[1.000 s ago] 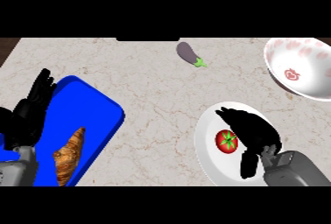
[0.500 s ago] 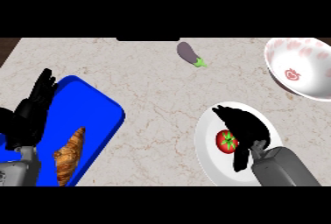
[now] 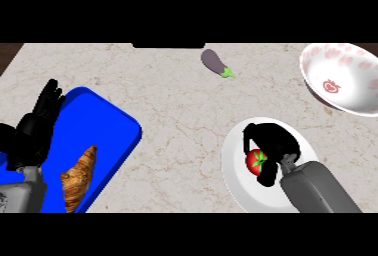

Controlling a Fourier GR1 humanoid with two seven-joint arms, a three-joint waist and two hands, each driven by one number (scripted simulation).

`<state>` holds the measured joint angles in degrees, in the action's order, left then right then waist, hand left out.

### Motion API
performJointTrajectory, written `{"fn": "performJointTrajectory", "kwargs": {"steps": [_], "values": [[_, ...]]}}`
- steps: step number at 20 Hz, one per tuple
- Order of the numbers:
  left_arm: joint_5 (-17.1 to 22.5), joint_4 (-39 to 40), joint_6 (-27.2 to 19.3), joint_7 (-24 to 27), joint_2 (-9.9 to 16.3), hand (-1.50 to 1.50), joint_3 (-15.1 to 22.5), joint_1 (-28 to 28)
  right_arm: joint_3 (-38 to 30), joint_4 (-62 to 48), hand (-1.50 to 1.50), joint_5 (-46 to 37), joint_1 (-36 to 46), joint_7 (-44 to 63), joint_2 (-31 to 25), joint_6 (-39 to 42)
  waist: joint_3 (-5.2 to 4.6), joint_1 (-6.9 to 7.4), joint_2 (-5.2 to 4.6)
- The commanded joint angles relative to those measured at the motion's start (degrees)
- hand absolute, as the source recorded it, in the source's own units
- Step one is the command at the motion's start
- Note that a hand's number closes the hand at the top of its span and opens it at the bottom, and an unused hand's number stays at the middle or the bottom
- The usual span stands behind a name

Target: Pick the tomato from the plate and place it in the bowl

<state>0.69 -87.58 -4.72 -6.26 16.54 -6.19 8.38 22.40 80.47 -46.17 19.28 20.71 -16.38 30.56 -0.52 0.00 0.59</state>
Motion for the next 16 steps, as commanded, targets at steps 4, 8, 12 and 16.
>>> {"fn": "performJointTrajectory", "kwargs": {"steps": [4, 8, 12, 16], "values": [[-1.62, 0.30, -0.33, -2.90, -0.83, 0.00, 0.11, 3.51, -1.74, -7.62, 1.50, -2.93, 3.96, -4.02, 3.96, -2.13, 0.53, 0.31, -0.66], [-2.11, -0.06, 0.53, 1.40, -2.05, 0.00, 0.81, -0.97, -8.00, -9.34, 1.50, -3.26, 8.82, 3.12, 6.29, -3.44, 0.51, 0.64, -0.70], [-0.31, -1.17, 1.97, -2.32, 0.58, 0.00, -0.89, 2.50, -17.22, -21.24, 1.50, -4.96, 17.77, 8.91, 6.84, -12.96, 0.61, 2.75, -1.48], [-0.34, -1.67, 1.82, -2.00, -0.97, 0.00, -0.23, 1.06, -18.19, -27.53, 1.50, -8.28, 25.80, 9.85, 7.03, -18.60, 0.53, 1.71, -1.00]]}}
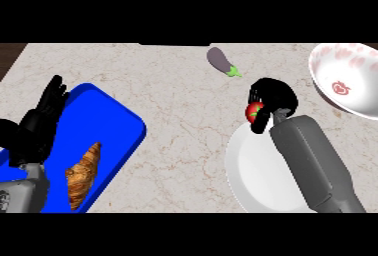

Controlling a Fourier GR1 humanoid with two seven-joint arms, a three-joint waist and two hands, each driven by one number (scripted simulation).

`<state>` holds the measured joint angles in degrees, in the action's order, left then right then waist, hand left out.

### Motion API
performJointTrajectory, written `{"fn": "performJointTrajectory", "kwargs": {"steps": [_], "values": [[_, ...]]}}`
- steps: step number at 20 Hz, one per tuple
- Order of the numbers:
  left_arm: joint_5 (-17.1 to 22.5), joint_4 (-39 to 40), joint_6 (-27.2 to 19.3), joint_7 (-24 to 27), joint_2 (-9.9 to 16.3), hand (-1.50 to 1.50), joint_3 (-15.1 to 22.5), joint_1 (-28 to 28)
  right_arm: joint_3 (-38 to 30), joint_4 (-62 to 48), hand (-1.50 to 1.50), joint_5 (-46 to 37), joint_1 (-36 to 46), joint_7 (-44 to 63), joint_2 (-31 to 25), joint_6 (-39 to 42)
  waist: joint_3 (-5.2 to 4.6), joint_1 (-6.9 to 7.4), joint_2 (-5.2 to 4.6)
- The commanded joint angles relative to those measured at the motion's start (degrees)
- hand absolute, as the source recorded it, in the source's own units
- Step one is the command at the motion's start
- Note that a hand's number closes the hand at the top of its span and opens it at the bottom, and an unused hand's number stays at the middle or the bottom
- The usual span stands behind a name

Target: Pick the tomato from the plate and place it in the bowl

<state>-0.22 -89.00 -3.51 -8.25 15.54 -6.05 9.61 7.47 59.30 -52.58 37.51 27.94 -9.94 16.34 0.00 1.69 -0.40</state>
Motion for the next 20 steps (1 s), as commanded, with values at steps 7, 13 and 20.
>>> {"fn": "performJointTrajectory", "kwargs": {"steps": [7, 13, 20], "values": [[-0.70, -0.89, -0.25, 0.06, 0.00, 0.00, -0.57, -1.87, -2.33, 6.76, 1.50, -8.18, 11.20, 9.95, -3.70, -8.26, -0.04, -1.66, 0.88], [-1.49, 0.74, -1.06, 1.71, -0.64, 0.00, -1.02, -1.78, -5.87, 16.59, 1.50, -9.74, 11.62, 13.81, -5.47, -13.42, -0.01, -2.09, 0.65], [-1.33, -1.87, -0.35, 0.79, -1.00, 0.00, -1.13, -2.93, -14.20, 18.10, 1.50, -6.16, 11.06, 11.88, -12.16, -10.54, 0.01, -1.55, 0.43]]}}
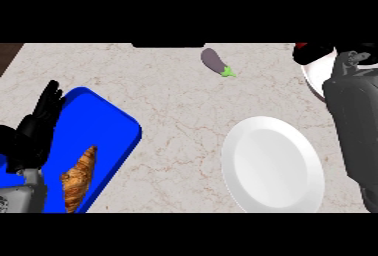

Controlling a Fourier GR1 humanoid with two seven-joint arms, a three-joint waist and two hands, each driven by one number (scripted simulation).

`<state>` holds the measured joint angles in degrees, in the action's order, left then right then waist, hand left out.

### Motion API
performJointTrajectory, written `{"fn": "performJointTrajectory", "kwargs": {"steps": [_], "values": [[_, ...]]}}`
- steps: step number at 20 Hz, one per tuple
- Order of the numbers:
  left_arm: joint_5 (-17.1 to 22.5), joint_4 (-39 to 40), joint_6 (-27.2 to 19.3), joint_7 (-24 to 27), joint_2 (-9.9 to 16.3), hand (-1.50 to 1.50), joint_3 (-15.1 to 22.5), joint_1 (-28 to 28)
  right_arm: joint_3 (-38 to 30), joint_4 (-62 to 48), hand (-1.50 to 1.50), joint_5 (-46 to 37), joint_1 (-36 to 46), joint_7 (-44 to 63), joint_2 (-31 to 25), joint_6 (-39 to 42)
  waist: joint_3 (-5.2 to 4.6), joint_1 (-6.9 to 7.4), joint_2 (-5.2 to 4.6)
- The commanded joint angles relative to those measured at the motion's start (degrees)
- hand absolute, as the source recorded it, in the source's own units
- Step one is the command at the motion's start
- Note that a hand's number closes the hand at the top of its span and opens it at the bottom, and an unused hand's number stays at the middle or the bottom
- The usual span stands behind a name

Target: Pick the tomato from the plate and place it in the bowl

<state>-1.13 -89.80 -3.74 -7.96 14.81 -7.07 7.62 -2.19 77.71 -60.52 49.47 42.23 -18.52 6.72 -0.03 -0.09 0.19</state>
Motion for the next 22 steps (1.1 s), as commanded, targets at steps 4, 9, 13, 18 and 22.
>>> {"fn": "performJointTrajectory", "kwargs": {"steps": [4, 9, 13, 18, 22], "values": [[0.68, 0.96, 1.34, 1.43, 0.44, 0.00, -1.54, -0.46, -9.54, -6.59, 1.50, 5.83, -0.21, -8.37, -5.42, -4.80, 0.03, 0.39, -0.29], [-1.85, 1.43, -0.56, -0.83, -0.93, 0.00, 0.40, 3.73, -13.63, -14.57, 1.50, 9.56, -1.81, -17.11, -7.73, -9.23, 0.05, 0.38, -0.37], [-1.64, -2.10, -0.17, -1.58, -1.99, 0.00, 1.32, 0.28, -16.97, -27.62, 1.50, 10.60, 1.08, -26.36, -12.27, -14.02, 0.08, 1.19, -0.48], [-0.23, 2.44, 2.26, 1.74, -0.21, 0.00, -0.91, 1.71, -19.76, -43.50, 1.50, 11.26, 3.82, -36.20, -14.73, -20.52, 0.10, 1.96, -0.97], [-0.93, 1.04, 1.29, -0.71, -1.01, 0.00, 0.06, 3.79, -21.47, -52.35, 1.50, 11.07, 6.56, -41.03, -17.29, -24.46, 0.17, 2.61, -1.25]]}}
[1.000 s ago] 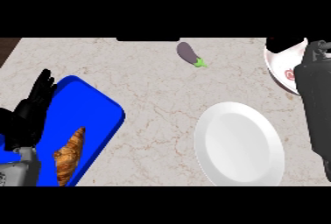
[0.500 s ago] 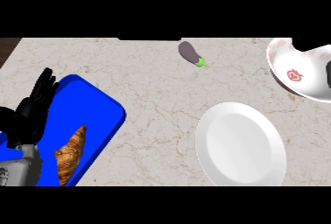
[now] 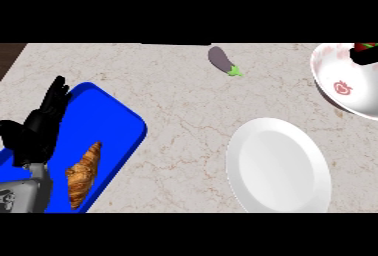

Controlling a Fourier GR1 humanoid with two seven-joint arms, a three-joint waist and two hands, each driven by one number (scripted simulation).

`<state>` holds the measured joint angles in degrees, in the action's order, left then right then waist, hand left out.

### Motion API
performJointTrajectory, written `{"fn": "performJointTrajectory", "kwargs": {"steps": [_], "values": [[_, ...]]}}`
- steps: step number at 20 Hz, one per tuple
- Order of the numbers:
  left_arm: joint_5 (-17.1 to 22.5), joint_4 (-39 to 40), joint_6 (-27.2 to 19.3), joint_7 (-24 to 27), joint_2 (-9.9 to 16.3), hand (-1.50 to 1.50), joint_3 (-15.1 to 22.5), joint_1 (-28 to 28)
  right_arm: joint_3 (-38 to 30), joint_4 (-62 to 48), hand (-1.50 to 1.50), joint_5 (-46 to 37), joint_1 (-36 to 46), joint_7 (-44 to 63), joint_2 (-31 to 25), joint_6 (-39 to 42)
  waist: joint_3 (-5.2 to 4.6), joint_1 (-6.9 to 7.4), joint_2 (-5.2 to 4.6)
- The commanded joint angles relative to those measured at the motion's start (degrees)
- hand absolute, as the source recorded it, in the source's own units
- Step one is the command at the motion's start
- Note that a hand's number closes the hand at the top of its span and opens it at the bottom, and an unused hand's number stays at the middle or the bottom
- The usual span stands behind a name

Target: Pick the tomato from the plate and place it in the bowl

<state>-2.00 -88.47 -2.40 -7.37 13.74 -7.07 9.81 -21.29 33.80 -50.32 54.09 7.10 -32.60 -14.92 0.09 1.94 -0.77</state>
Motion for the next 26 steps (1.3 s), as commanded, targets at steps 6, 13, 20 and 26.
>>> {"fn": "performJointTrajectory", "kwargs": {"steps": [6, 13, 20, 26], "values": [[1.36, -0.11, 1.99, 0.74, 0.92, 0.00, -0.71, 0.85, -3.00, -17.20, -1.50, 0.16, 1.49, 2.21, -6.34, 7.56, 0.07, 1.07, -0.43], [0.68, 0.92, 0.25, -1.16, 0.24, 0.00, -1.07, 2.43, -10.55, -18.23, -1.50, 8.91, -1.06, -12.83, -6.68, 7.92, 0.19, 0.24, -0.35], [-0.54, 1.57, -0.52, 0.72, -0.68, 0.00, -0.41, 0.65, -27.13, -15.80, -1.50, 26.07, -0.01, -20.48, -9.76, 9.56, 0.23, -1.36, 0.02], [-0.54, 0.73, -0.59, 1.27, -0.55, 0.00, -1.20, -1.13, -31.43, -18.44, -1.50, 31.78, -8.97, -23.03, -16.51, 19.75, 0.03, -1.61, 0.48]]}}
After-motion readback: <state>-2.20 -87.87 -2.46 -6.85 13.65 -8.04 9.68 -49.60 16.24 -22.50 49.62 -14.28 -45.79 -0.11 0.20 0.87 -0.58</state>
